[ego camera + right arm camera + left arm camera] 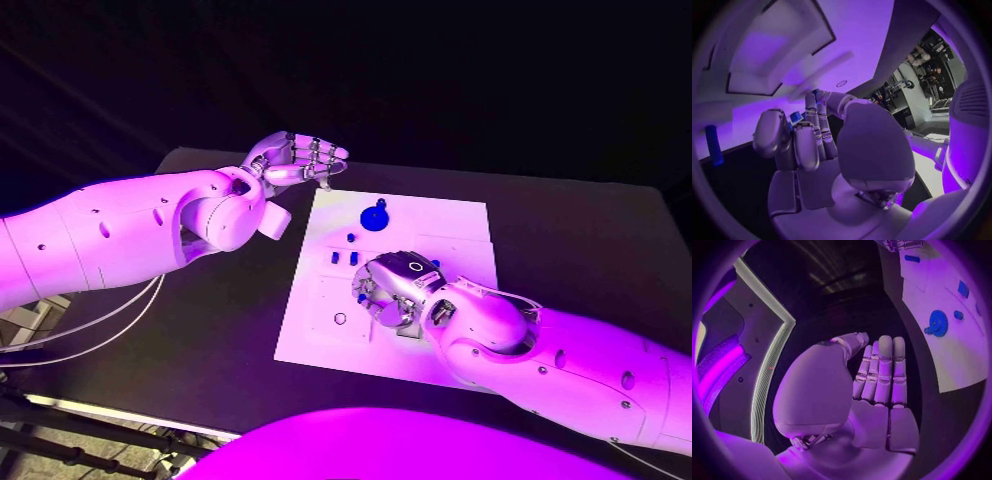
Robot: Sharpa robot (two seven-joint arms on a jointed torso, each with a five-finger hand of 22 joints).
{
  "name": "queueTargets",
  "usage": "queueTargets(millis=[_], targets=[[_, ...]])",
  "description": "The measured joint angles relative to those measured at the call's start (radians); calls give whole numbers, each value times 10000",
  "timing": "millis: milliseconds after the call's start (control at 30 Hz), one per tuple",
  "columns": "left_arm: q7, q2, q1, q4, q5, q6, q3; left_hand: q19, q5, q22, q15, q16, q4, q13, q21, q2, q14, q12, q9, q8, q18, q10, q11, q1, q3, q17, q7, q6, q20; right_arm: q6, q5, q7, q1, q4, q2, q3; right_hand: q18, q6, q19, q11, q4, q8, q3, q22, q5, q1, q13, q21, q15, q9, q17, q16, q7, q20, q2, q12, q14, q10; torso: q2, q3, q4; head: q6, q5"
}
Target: Assemble the parts on the task board
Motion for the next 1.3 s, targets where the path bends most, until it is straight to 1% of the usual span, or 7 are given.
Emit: queueTargets(millis=[167, 267, 533, 833, 1133, 1233, 1300], targets=[[-8, -1, 0, 0, 0, 1, 0, 0, 0, 0, 26, 0, 0, 0, 0, 0, -26, 0, 0, 0, 0, 0, 0, 0, 0, -7, 0, 0, 0, -47, 51, 32, -16, -7, -12, -16, 0, -185, -53, 121, 3, -155, -54, 0, 38, -241, -73, -202, 78, -4, -88, -75, 83, 54, -13, -92, -2, -407, -6, 6, -6, 0, -5], [-13, -2, 1, -3, 0, 2, 0, -35, 0, 0, 26, 0, 0, 0, 0, 0, -26, 0, 0, 0, 0, 0, 0, 0, 0, -7, 0, 0, 35, -119, 90, 44, -23, -8, -23, -26, 1, -578, -310, 259, 19, -391, -235, -1, 25, -384, -171, -778, 238, -113, -331, -235, 214, 194, -270, -138, -17, -1109, -7, 6, -7, 0, -12], [-32, -1, 1, -15, 0, 9, 0, -35, 0, -11, 26, 0, 0, -10, 0, 0, -26, 0, 0, 0, -1, 1, 0, 0, 0, -7, -1, 0, 35, -541, 177, 11, -37, 56, -165, -35, 162, -1105, -894, 428, -29, -835, -978, -1, 13, -226, -110, -2229, 413, -348, -1442, -925, 180, 355, -524, 130, -271, -2383, -6, 12, -7, 24, -53], [-37, -10, -1, -21, 0, 18, 0, -35, 0, -11, 26, 0, 0, -10, 0, 0, -26, 0, 1, 0, 0, 1, 0, 0, 1, -18, 0, 0, 35, -1033, 379, 4, 3, 845, -1004, 75, 163, -1119, -889, 473, 42, -967, -1696, -2, 13, 91, -34, -2294, 412, -457, -1502, -905, 102, 359, -366, 694, -271, -2873, -7, 6, -7, 118, -178], [-37, -79, -2, 11, 0, 28, -2, -35, 0, -18, 26, -36, 1, -9, -45, 0, -26, 0, 1, 0, 0, -21, 22, 0, 1, -17, 0, 0, 35, -846, 1240, -197, 785, 1437, -2352, 345, 162, -998, -403, 368, 230, -1089, -2045, 6, 13, 196, 19, -1413, 369, -573, -891, -421, 154, 300, -374, 1343, -46, -2831, -13, -7, -26, 300, -325], [-33, -89, -2, 15, 0, 35, -2, -35, 0, -20, 26, -40, 0, -9, -46, 0, -26, 0, 1, 0, 0, -37, 38, 0, 1, -17, 0, 0, 35, -575, 1617, -272, 1088, 1297, -2676, 389, 161, -1037, -403, 366, 421, -1205, -3022, 5, 13, 273, -40, -1512, 370, -649, -937, -421, 117, 300, -387, 1612, -47, -3150, -19, -6, -37, 335, -367], [-29, -90, -2, 15, 0, 41, -2, -35, 0, -20, 26, -40, 0, -9, -46, 0, -26, 0, 1, 0, 1, -37, 37, 0, 1, -17, 0, 1, 35, -380, 1827, -280, 1217, 1145, -2789, 406, 161, -1095, -403, 416, 587, -1315, -4046, 5, 19, 857, -72, -1727, 378, -719, -1035, -421, 70, 300, -206, 1882, -39, -3540, -27, -5, -48, 360, -393]])
